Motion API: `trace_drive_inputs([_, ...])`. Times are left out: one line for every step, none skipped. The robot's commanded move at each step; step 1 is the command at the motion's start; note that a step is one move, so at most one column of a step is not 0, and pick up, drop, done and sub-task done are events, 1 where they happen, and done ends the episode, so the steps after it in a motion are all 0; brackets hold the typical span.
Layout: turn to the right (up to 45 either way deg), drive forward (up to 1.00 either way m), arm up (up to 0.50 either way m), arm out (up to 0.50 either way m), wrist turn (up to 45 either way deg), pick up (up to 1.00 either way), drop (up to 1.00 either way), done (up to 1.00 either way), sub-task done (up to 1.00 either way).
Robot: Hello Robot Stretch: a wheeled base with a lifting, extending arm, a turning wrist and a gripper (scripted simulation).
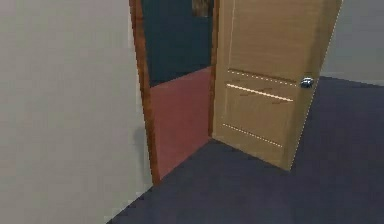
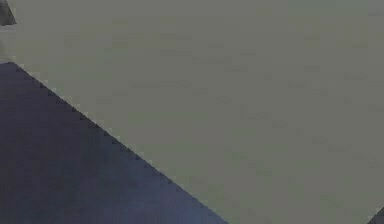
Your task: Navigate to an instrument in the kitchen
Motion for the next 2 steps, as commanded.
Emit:
trace_drive_inputs([6.0,0.00,0.00,0.00,0.0,0.00,0.00,0.00,0.00])
trace_drive_inputs([0.0,1.00,0.00,0.00,0.0,0.00,0.00,0.00,0.00])
